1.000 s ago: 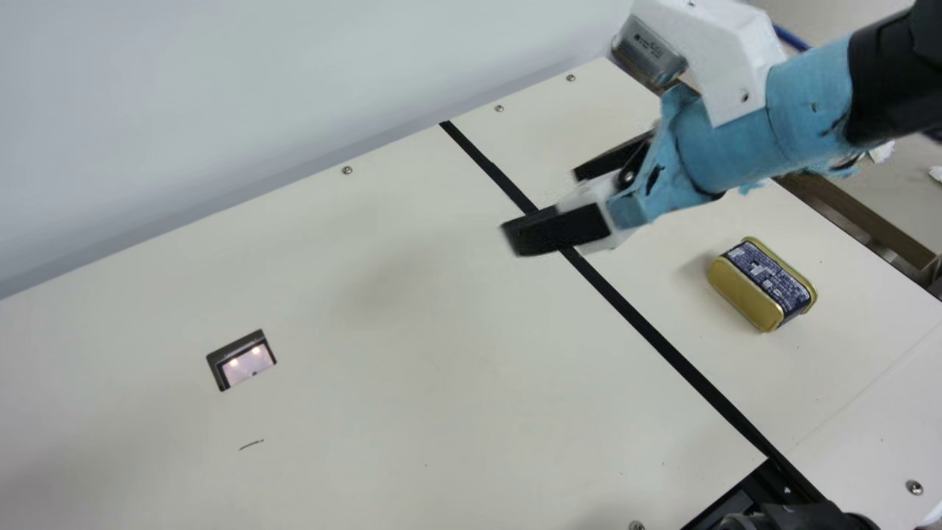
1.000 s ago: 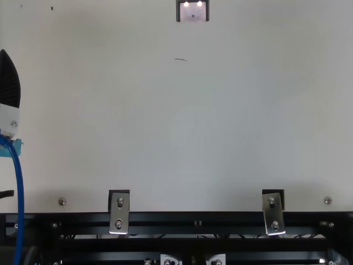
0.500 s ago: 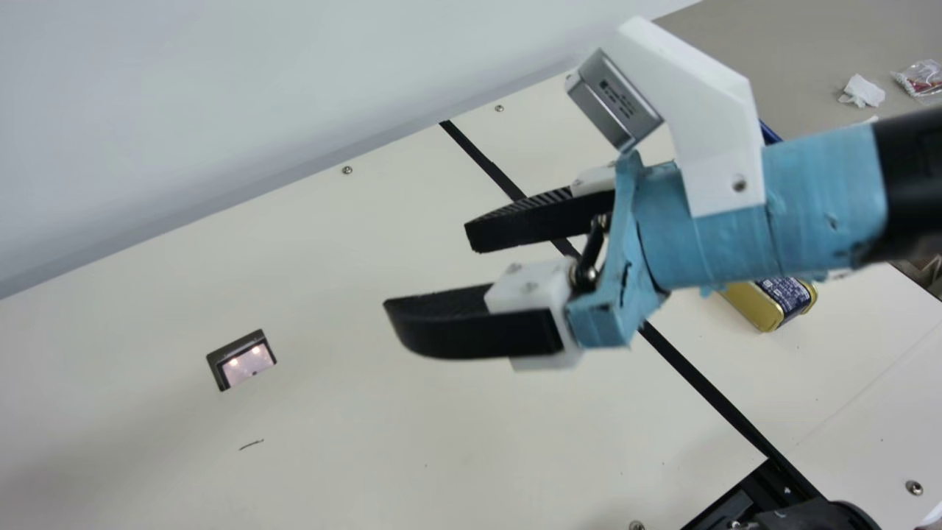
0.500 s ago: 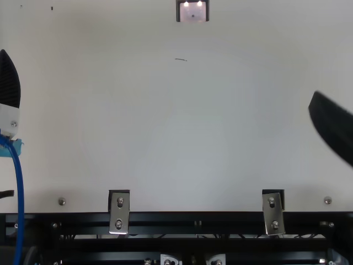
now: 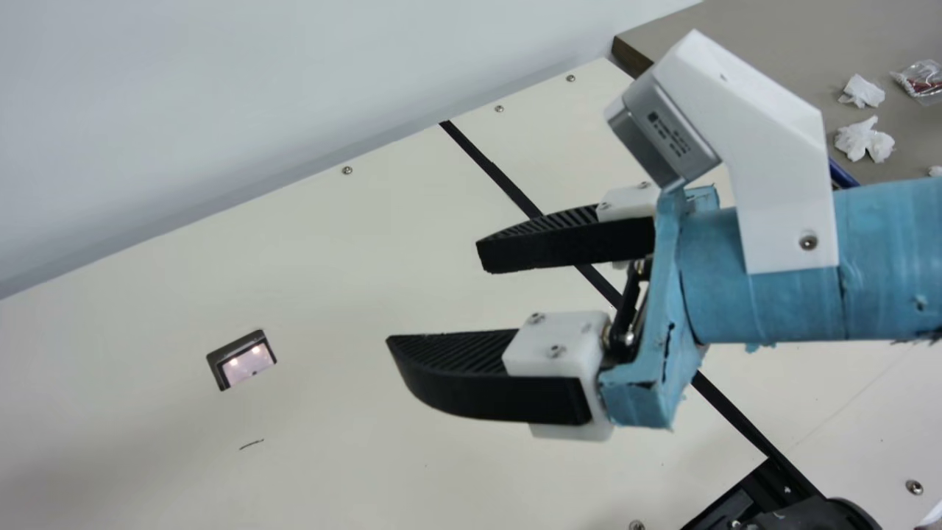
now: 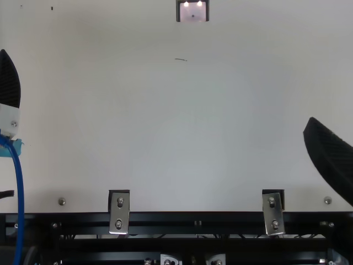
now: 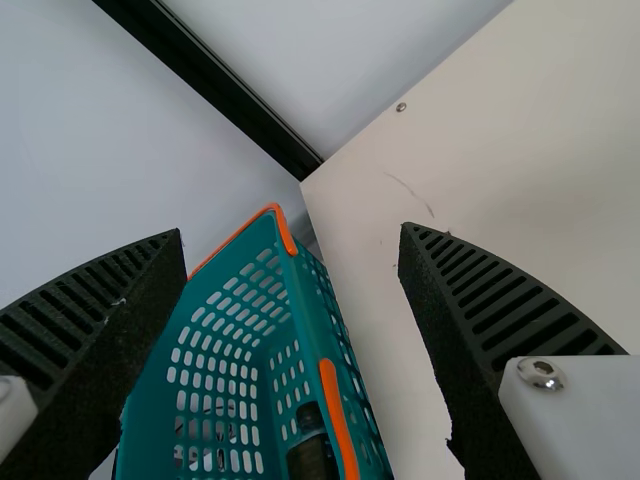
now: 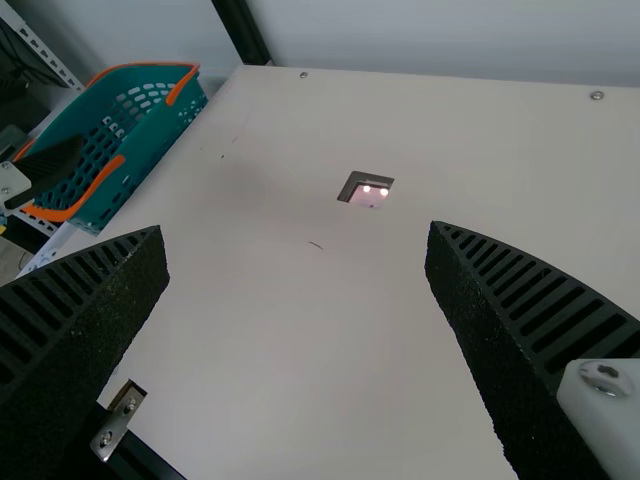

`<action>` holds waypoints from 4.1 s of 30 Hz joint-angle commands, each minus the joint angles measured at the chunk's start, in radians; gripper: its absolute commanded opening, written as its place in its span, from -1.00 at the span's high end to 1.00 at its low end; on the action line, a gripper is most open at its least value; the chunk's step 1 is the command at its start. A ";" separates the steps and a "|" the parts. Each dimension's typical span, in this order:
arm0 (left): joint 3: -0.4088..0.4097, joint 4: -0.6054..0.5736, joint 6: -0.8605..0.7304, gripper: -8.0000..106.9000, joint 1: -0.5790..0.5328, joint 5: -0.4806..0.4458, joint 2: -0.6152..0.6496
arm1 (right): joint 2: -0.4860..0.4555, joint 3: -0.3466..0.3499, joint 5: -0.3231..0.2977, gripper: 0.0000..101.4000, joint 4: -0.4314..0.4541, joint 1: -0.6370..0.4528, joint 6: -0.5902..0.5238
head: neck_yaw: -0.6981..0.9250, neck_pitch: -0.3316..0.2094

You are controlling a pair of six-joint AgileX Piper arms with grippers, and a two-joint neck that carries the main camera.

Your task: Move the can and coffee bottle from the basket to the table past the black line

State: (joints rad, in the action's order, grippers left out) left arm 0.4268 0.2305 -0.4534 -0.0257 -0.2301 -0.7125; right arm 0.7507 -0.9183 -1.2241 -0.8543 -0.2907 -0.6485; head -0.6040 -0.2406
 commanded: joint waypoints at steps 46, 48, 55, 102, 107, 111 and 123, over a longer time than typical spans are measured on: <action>0.000 0.000 0.000 -0.71 0.000 0.000 0.000 | 0.000 0.000 0.003 -1.00 0.000 0.000 0.000 | 1.358 -0.193; 0.000 0.000 0.000 -0.71 0.000 0.000 0.000 | 0.000 0.000 0.003 -1.00 0.000 0.000 0.000 | 1.413 -0.194; 0.000 0.000 0.000 -0.71 0.000 0.000 0.000 | 0.000 0.000 0.003 -1.00 0.000 0.000 0.000 | 1.496 -0.195; 0.638 -0.406 -0.323 -0.71 0.473 -0.167 -0.733 | 0.000 0.000 0.003 -1.00 0.000 0.000 0.000 | 1.496 -0.195; 0.733 -0.548 -0.486 -0.71 0.563 -0.256 -0.832 | 0.000 0.000 0.003 -1.00 0.000 0.000 0.000 | 1.496 -0.195; 0.782 -0.628 -0.569 -0.71 0.619 -0.324 -0.899 | 0.000 0.000 0.003 -1.00 0.000 0.000 0.000 | 1.496 -0.195; 0.779 -0.676 -0.546 -0.71 0.654 -0.401 -1.033 | 0.000 0.000 0.003 -1.00 0.000 0.000 0.000 | 1.496 -0.195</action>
State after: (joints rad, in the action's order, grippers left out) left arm 1.2124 -0.4497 -1.0197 0.6341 -0.6329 -1.7360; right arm 0.7507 -0.9183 -1.2212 -0.8543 -0.2907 -0.6485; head 0.8752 -0.4043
